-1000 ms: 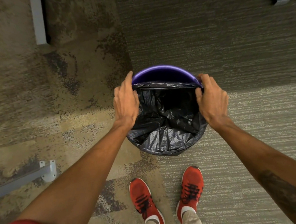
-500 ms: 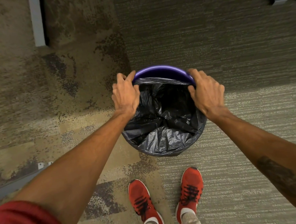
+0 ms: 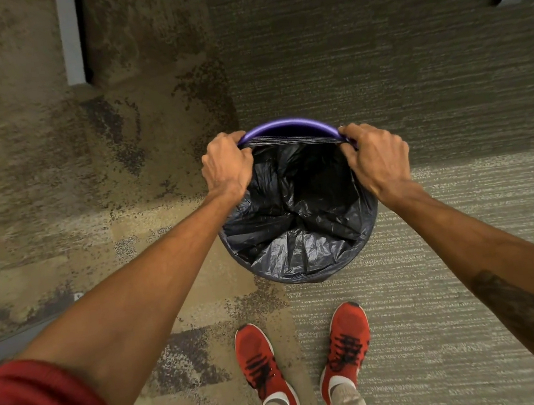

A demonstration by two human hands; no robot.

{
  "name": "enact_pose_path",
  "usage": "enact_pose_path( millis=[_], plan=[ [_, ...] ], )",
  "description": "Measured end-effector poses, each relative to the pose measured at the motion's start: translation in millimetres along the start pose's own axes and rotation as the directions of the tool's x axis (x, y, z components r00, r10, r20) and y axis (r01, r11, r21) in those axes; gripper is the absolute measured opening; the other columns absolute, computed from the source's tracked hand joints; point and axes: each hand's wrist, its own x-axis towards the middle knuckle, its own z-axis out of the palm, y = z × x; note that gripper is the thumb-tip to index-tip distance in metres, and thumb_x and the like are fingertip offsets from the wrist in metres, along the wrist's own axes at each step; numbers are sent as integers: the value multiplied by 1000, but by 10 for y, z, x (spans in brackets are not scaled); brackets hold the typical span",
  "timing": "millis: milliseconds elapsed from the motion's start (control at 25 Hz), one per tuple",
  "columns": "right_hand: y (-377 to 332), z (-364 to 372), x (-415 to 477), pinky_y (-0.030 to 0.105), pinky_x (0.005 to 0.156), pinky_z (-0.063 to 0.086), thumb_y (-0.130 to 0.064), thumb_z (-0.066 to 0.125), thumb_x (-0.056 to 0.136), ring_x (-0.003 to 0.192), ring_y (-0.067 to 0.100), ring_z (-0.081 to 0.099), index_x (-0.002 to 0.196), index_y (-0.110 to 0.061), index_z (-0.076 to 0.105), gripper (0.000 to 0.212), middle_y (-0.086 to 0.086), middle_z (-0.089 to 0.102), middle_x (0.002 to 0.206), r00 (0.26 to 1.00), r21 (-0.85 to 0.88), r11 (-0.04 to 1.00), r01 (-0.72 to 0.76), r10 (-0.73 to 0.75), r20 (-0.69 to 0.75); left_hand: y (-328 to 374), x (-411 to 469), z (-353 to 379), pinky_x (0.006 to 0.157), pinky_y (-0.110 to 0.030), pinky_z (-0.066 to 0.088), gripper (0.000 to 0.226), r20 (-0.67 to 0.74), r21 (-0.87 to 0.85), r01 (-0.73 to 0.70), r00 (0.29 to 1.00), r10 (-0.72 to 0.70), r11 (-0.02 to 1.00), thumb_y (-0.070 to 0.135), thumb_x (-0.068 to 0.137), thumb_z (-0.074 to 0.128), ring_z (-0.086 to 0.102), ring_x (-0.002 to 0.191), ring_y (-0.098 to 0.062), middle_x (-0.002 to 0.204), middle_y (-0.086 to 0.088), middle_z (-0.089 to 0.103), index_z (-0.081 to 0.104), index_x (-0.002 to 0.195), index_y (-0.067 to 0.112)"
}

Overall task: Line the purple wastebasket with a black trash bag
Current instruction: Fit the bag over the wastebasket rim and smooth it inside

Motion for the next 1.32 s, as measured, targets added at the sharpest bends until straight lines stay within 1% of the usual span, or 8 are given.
enact_pose_path(
  millis=[240,440,560,760,920,1040,1200,1320],
  plan=[
    [-139,6,28,37,61,40,-27,58,93,88,29,62,113,-16,62,23,6,67,100,997,-60,997,-53,49,-61,-7,41,-54,87,-49,53,40,17,203,-105,994,104,973,28,94,60,66,109,-41,125,-10,69,62,134,28],
    [-154,31,101,43,87,47,-7,65,86,102,30,58,128,-13,60,43,8,64,113,996,34,995,92,-92,-3,-27,94,-50,86,-48,53,43,20,185,-181,983,180,966,21,92,60,67,107,-39,124,-6,70,63,134,30],
    [-75,32,119,38,81,47,-3,64,86,96,27,59,123,-14,64,38,7,67,107,995,152,984,97,-94,-30,-83,144,-52,87,-49,54,41,39,183,-209,978,205,961,26,92,65,68,107,-39,122,-7,72,64,132,32],
    [-53,11,132,41,76,50,-9,66,85,93,31,61,121,-13,61,36,10,68,101,988,134,979,156,-154,-19,-101,227,-110,88,-49,57,39,76,214,-272,962,262,938,28,91,60,68,105,-39,117,-11,74,67,129,31],
    [-172,6,288,44,84,53,-17,70,87,103,31,59,124,-14,60,39,7,63,122,949,102,948,301,-308,68,-88,289,-153,89,-48,57,34,96,152,-274,960,262,950,29,89,62,68,106,-38,114,-10,75,70,122,31],
    [-252,5,362,44,84,51,-14,69,88,100,32,62,120,-13,64,32,9,66,113,957,160,948,276,-286,42,-125,383,-163,89,-45,58,26,113,71,-224,970,215,972,37,89,70,69,106,-30,114,-6,76,75,113,31],
    [-290,-13,347,43,82,53,-18,71,89,96,32,66,114,-12,67,26,10,68,104,959,173,947,271,-281,35,-170,534,-267,92,-37,58,21,227,-56,-273,933,279,960,34,84,78,69,98,-13,107,0,78,80,103,24],
    [-301,-59,372,44,80,54,-24,69,91,95,33,67,114,-14,68,25,10,69,105,952,160,944,289,-301,56,-191,610,-311,80,-34,60,19,289,-100,-291,907,308,951,29,88,75,69,88,-12,103,-1,78,80,104,21]
  ],
)
